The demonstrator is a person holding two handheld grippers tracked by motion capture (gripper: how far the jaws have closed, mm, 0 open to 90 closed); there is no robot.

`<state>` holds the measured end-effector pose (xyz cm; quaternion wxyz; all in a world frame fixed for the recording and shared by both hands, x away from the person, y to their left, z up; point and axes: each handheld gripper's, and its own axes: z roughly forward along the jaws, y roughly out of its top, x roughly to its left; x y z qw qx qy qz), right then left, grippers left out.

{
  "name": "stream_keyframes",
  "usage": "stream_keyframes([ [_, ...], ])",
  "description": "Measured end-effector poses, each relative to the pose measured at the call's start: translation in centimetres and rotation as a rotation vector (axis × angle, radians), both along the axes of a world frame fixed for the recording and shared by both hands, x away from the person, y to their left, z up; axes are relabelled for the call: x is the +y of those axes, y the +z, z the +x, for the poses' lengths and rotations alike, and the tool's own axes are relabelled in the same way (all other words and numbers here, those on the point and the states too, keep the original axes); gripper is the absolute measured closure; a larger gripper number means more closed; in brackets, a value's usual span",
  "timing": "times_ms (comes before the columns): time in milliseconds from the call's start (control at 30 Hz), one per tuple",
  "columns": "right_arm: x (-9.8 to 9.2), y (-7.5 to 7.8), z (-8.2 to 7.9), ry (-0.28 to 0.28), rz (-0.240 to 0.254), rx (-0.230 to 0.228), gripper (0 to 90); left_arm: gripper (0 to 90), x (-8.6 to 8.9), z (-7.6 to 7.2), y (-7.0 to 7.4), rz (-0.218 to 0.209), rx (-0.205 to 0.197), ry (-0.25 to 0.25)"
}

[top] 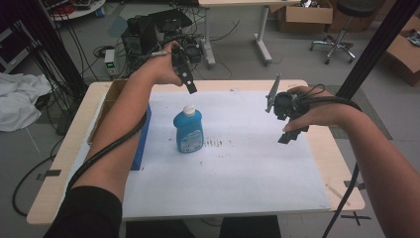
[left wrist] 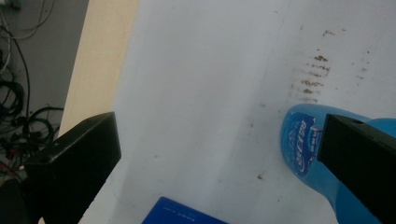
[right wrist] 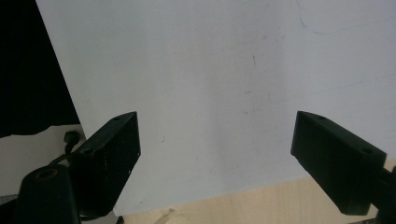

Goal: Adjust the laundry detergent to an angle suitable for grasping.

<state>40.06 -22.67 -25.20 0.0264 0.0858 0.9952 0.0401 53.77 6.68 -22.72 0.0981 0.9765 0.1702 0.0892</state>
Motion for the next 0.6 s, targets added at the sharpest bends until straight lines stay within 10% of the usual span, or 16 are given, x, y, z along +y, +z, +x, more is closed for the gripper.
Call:
stream_keyframes([
  [600, -0.19, -0.17, -0.21, -0.011, 0.005, -0.023, 15.8, 0.1, -0.31, -0.7, 0.4, 0.018, -0.009, 0.011],
])
